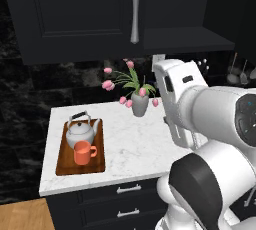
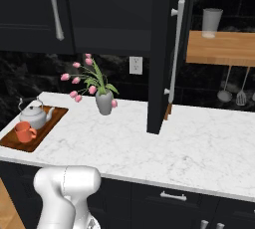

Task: Pick the kettle from the counter and place it on the tray. Then pick the mug from the cabinet and place it on the tray. Then close the cabinet doors.

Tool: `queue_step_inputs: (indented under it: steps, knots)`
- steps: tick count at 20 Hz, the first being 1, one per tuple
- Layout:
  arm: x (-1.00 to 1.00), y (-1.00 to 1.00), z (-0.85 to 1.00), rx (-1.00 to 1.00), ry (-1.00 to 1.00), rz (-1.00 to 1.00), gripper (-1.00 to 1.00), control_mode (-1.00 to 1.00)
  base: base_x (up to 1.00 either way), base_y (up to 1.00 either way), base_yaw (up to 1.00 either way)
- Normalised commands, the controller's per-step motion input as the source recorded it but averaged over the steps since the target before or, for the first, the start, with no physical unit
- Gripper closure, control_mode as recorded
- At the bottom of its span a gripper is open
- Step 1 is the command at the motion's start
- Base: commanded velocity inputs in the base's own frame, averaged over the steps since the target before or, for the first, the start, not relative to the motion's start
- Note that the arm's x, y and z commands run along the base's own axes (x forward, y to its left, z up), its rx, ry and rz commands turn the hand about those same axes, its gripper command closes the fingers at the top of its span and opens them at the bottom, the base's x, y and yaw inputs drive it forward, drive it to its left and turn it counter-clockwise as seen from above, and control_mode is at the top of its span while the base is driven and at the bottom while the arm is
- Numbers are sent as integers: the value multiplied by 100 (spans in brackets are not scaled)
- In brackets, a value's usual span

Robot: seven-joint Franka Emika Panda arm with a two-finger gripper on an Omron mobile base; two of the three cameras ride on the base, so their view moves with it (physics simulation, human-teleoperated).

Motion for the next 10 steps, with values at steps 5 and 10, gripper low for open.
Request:
queue_step_inputs:
  steps: [5,10]
  knots:
    - [-3,-74,-7,0,-1,-20,-100,-100,0,0,0]
    - [15,-85,-5,0,0,-12,-100,-100,0,0,0]
